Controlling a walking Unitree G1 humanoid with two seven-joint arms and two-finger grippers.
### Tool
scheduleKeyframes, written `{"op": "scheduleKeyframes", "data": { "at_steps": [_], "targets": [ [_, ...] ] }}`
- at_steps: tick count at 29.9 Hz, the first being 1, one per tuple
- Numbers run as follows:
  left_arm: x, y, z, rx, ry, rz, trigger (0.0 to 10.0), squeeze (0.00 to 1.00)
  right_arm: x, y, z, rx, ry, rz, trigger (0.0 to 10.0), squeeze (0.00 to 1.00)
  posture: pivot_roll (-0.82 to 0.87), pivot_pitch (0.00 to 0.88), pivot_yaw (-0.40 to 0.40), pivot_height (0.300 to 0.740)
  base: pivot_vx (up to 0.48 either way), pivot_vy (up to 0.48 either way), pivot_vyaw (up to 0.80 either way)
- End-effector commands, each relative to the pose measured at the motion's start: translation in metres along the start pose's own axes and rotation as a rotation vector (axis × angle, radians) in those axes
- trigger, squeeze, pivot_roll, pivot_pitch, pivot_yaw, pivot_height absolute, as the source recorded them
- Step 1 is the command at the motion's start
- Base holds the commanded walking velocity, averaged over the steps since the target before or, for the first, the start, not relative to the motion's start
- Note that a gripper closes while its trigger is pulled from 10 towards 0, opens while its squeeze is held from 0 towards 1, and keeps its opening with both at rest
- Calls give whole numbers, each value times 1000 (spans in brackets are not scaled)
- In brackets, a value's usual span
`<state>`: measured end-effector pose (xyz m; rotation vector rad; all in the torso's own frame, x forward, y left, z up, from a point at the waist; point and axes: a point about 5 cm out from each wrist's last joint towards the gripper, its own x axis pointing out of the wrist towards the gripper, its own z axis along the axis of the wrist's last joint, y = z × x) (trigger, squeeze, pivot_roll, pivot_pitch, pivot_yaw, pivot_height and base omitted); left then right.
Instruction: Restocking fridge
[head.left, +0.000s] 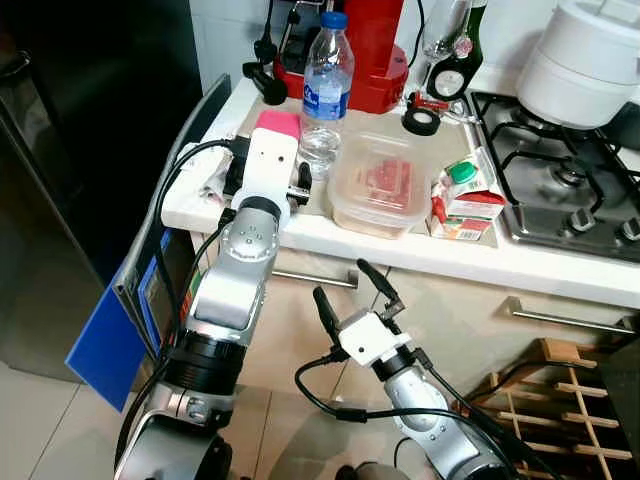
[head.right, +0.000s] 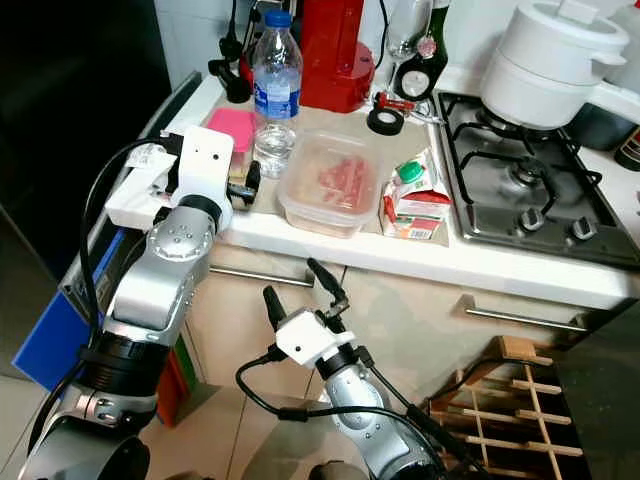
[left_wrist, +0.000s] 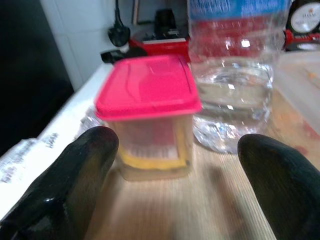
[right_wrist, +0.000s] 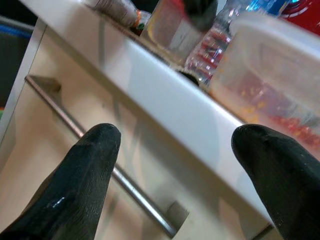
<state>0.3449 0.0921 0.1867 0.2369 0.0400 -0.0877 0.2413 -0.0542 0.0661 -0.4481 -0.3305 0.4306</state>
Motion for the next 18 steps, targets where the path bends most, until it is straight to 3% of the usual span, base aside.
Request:
{"op": "scheduleKeyframes", "data": {
  "at_steps": [1, 8, 18],
  "targets": [
    [3, -4, 6, -7, -5, -16, 10000, 0, 2, -3, 2, -7, 2, -9, 10000, 0, -75, 0, -64, 740, 0, 0, 0],
    [10, -3, 2, -25, 30, 2, 10000, 0, 19, -1, 15, -8, -7, -8, 10000, 0, -82, 0, -65, 740, 0, 0, 0],
    [14, 8, 8, -88, 35, 91, 10000, 0, 11, -4, 10, -16, 19, -4, 10000, 0, -87, 0, -66, 740, 0, 0, 0]
  ]
}}
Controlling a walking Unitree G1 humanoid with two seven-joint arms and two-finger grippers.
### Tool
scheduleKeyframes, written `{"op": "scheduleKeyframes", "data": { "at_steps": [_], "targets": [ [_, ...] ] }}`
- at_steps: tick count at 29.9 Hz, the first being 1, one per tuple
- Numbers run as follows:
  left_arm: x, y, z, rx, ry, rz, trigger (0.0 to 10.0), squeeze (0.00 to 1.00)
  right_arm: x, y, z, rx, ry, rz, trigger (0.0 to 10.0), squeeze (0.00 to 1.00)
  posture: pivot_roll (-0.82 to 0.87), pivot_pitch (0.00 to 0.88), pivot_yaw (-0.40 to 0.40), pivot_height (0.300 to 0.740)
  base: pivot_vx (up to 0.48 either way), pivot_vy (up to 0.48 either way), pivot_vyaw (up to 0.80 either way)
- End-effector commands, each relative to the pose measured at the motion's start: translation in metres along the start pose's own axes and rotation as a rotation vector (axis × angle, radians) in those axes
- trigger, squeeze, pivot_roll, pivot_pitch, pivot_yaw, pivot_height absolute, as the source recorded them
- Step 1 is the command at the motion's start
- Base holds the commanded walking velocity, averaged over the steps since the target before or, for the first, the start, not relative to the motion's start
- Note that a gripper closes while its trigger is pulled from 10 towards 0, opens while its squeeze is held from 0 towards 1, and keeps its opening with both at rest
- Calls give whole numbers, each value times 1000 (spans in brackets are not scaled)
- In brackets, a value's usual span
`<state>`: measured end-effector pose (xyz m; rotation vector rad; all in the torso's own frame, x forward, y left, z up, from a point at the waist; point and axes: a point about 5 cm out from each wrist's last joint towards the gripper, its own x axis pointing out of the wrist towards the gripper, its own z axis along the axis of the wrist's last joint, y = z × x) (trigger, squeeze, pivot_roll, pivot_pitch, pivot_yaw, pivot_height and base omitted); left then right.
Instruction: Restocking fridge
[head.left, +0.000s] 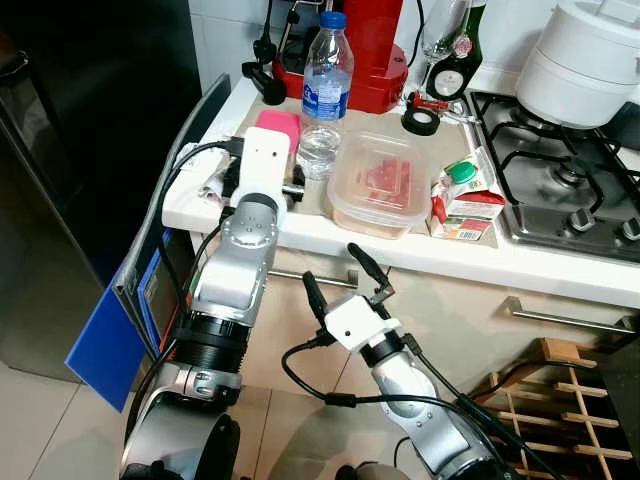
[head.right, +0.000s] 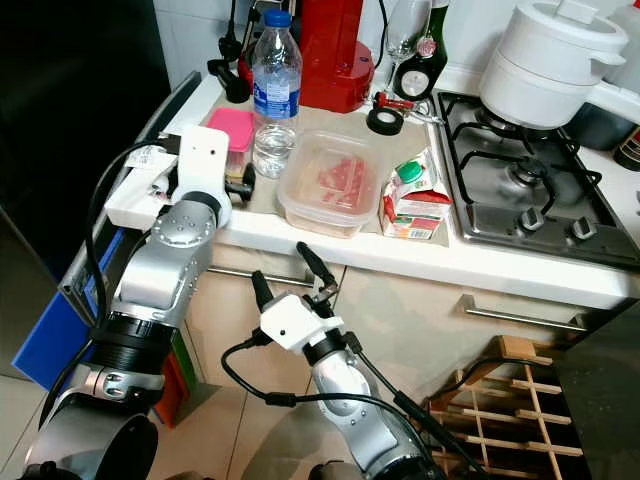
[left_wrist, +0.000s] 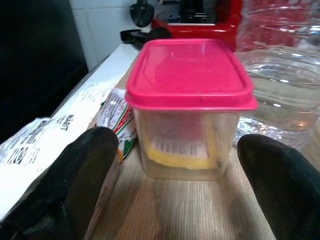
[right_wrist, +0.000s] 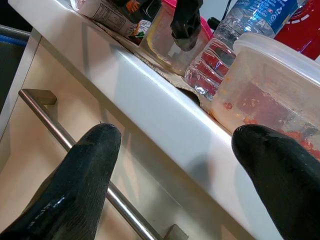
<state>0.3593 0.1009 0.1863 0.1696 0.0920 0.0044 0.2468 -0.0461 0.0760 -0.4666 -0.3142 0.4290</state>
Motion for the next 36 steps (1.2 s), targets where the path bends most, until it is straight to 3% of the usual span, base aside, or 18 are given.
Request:
{"op": "scheduleKeyframes", "data": {
  "at_steps": [1, 6, 11, 16, 28, 36],
  "targets": [
    [-1, -2, 9, -21, -21, 7, 10000, 0, 1, -4, 1, -2, 1, -8, 10000, 0, -86, 0, -67, 740, 0, 0, 0],
    [1, -3, 3, -19, -2, 4, 10000, 0, -2, -7, -1, -4, 6, -5, 10000, 0, -85, 0, -67, 740, 0, 0, 0],
    [4, -6, 1, -36, 14, -13, 10000, 0, -20, -14, -12, -8, 23, -5, 10000, 0, -91, 0, -66, 740, 0, 0, 0],
    [4, -13, 4, -36, 8, -35, 10000, 0, -25, -16, -17, -9, 35, -5, 10000, 0, -94, 0, -66, 740, 0, 0, 0],
    [8, -12, 3, -19, 7, -26, 10000, 0, -21, -29, -27, -12, 49, -7, 10000, 0, -98, 0, -62, 740, 0, 0, 0],
    [10, -10, 3, -16, 0, -13, 10000, 0, -17, -27, -30, -13, 51, 1, 10000, 0, -98, 0, -61, 740, 0, 0, 0]
  ]
}}
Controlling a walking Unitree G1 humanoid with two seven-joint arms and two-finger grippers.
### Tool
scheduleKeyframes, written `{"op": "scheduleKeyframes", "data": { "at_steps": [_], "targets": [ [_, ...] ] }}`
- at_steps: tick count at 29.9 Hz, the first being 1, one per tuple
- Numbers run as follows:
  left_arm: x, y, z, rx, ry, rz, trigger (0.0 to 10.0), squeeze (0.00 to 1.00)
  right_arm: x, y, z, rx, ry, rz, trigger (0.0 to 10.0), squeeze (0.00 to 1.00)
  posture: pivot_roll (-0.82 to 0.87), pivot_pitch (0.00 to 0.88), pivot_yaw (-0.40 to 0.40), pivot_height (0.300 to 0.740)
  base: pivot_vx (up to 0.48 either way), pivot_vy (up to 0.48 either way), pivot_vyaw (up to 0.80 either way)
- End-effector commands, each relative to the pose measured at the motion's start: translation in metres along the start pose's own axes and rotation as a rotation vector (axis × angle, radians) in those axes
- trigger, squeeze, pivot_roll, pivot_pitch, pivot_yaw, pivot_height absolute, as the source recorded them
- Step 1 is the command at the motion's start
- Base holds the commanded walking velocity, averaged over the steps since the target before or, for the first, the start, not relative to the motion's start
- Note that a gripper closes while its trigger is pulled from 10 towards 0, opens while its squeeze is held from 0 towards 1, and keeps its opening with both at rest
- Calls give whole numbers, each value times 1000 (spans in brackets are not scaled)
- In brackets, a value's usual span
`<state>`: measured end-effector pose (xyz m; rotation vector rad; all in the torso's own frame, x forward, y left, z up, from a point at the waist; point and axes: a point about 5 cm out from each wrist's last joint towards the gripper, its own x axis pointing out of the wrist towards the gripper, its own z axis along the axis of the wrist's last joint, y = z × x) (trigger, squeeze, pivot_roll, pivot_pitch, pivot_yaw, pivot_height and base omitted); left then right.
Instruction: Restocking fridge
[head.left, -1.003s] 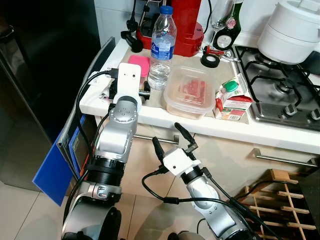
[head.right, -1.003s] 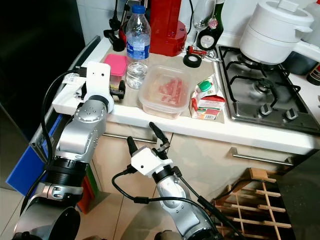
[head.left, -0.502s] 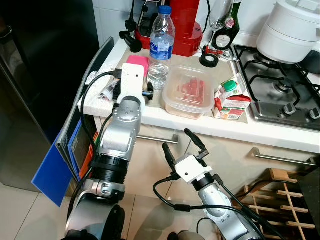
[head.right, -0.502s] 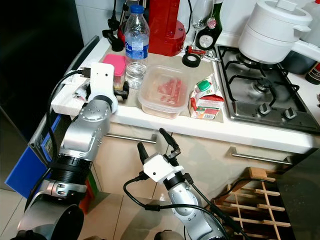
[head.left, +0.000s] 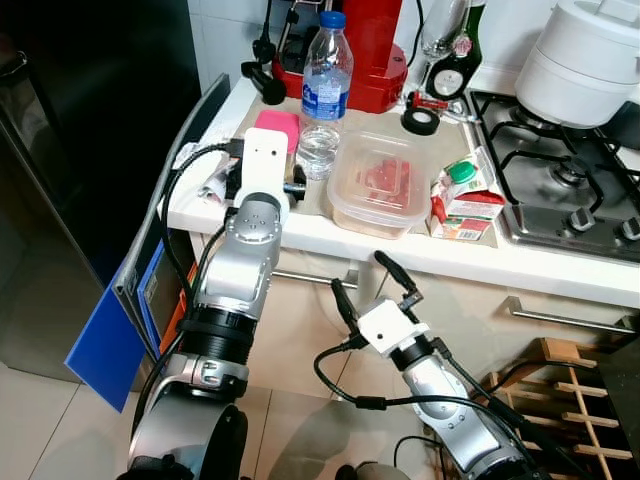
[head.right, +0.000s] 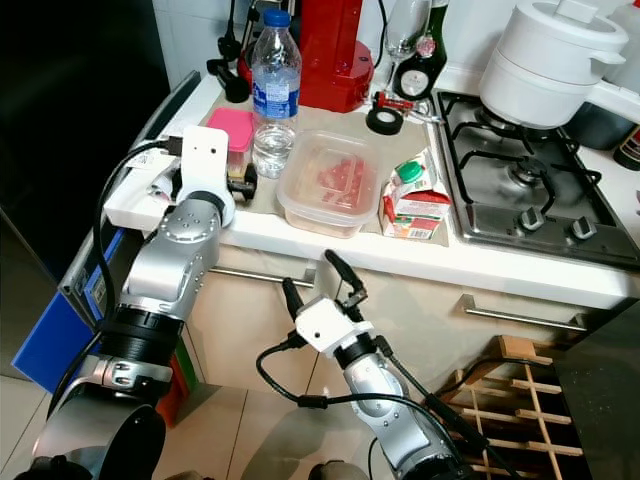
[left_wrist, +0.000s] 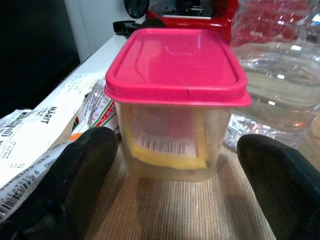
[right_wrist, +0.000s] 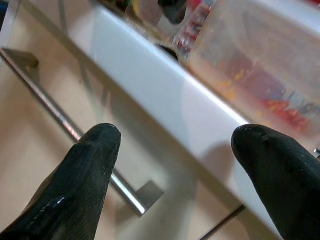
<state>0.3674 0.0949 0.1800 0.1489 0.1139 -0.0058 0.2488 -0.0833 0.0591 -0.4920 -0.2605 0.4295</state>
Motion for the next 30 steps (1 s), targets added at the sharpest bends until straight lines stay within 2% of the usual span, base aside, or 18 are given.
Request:
{"op": "scheduleKeyframes", "data": {
  "at_steps": [1, 5, 9, 16, 30],
  "targets": [
    [2, -3, 7, 4, -20, 0, 10000, 0, 1, -4, -1, -1, -3, -14, 10000, 0, -99, 0, -60, 740, 0, 0, 0],
    [6, -3, 7, 13, -21, -1, 10000, 0, 2, 10, 0, 2, -4, -3, 10000, 0, -104, 0, -60, 740, 0, 0, 0],
    [8, -3, 7, 16, -24, 2, 10000, 0, 2, 13, 0, 2, -4, 0, 10000, 0, -106, 0, -60, 740, 0, 0, 0],
    [15, 1, 7, 19, -30, 13, 10000, 0, 3, 16, 3, 2, -11, -2, 10000, 0, -109, 0, -61, 740, 0, 0, 0],
    [30, 6, 7, 24, -37, 28, 10000, 0, 3, 11, 0, -5, -9, -4, 10000, 0, -119, 0, -68, 740, 0, 0, 0]
  ]
}}
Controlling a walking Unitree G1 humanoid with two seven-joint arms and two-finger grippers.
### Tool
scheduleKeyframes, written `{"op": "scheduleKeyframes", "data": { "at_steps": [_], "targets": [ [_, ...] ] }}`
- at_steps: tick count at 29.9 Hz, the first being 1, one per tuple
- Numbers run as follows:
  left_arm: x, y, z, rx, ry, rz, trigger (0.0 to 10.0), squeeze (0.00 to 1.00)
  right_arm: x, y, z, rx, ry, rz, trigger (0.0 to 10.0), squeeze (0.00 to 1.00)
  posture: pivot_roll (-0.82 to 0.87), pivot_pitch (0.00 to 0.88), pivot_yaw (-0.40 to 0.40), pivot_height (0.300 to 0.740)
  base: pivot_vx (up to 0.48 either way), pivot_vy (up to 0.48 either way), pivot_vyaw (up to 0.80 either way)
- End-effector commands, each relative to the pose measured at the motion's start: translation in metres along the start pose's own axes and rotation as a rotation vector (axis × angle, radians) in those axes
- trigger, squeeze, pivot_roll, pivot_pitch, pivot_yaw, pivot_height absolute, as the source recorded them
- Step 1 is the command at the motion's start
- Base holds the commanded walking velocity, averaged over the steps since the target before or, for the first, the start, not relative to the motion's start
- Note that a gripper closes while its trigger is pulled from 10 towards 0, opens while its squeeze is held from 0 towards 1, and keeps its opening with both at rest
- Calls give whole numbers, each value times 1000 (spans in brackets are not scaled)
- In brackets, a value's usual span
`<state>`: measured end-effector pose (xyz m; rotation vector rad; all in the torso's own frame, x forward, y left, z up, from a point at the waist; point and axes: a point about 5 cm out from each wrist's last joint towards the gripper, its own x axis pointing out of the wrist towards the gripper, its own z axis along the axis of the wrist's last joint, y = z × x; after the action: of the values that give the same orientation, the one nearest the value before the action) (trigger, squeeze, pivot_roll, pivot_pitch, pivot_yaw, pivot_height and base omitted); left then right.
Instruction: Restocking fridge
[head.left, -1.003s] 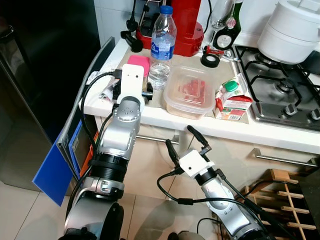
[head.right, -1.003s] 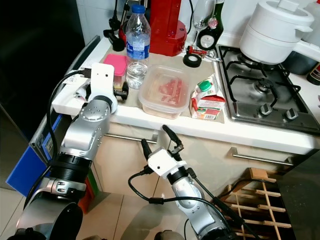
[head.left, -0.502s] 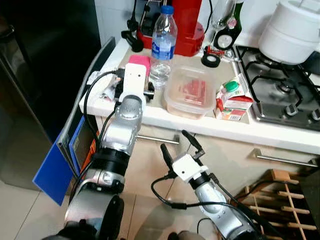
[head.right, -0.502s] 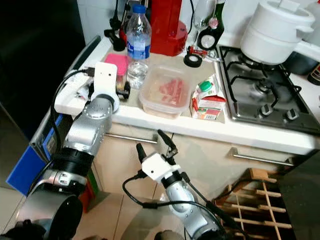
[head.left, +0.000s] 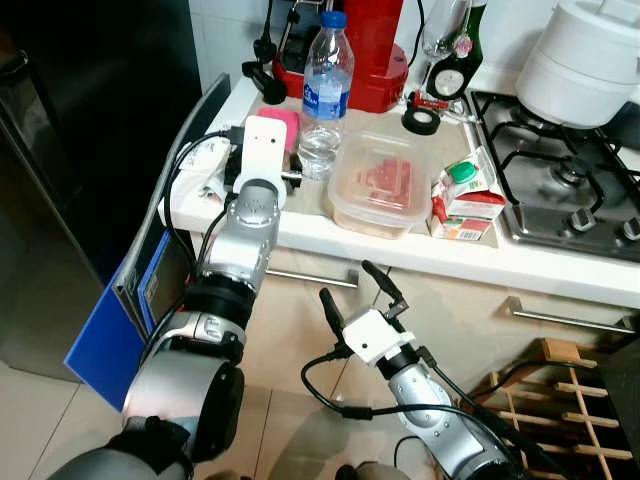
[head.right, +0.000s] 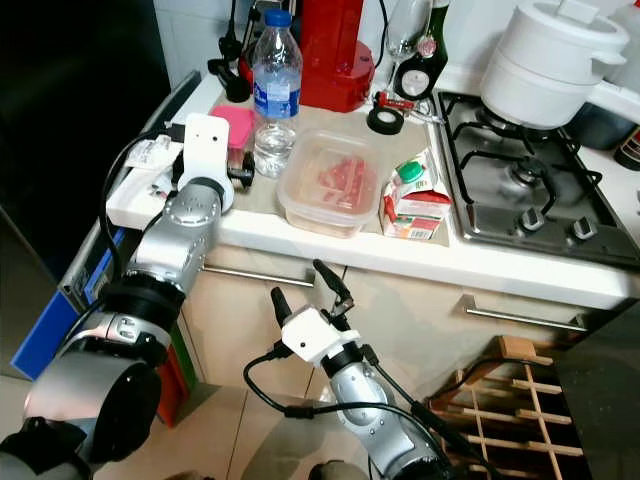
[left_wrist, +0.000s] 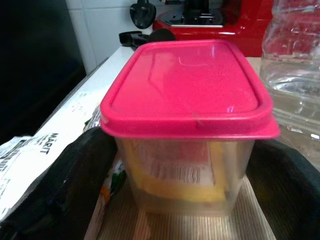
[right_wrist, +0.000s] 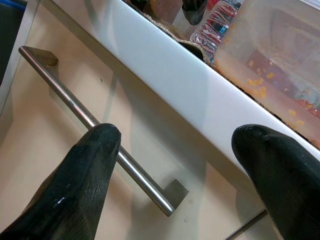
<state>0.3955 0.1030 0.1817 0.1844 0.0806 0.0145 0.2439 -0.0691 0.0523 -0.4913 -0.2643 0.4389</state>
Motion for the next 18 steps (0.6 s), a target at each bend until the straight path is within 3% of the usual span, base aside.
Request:
{"op": "scheduleKeyframes", "data": {
  "at_steps": [1, 8, 9, 10, 11, 18],
  "targets": [
    [2, -2, 4, -10, -5, 3, 10000, 0, 1, -6, -2, -5, -2, -12, 10000, 0, -119, 0, -68, 740, 0, 0, 0],
    [5, -7, -1, -17, 18, -16, 10000, 0, 1, -8, -5, -10, 4, -12, 10000, 0, -122, 0, -70, 740, 0, 0, 0],
    [6, -8, -4, -26, 33, -18, 7216, 0, 1, -8, -5, -11, 5, -11, 10000, 0, -123, 0, -71, 740, 0, 0, 0],
    [6, -8, -4, -30, 37, -19, 7216, 0, 1, -8, -5, -11, 5, -11, 10000, 0, -123, 0, -71, 740, 0, 0, 0],
    [7, -7, -4, -38, 32, -16, 0, 0, 1, -8, -5, -12, 5, -11, 10000, 0, -123, 0, -72, 740, 0, 0, 0],
    [9, -4, -3, -39, 12, -18, 0, 0, 1, -8, -6, -13, 4, -9, 10000, 0, -125, 0, -73, 740, 0, 0, 0]
  ]
}}
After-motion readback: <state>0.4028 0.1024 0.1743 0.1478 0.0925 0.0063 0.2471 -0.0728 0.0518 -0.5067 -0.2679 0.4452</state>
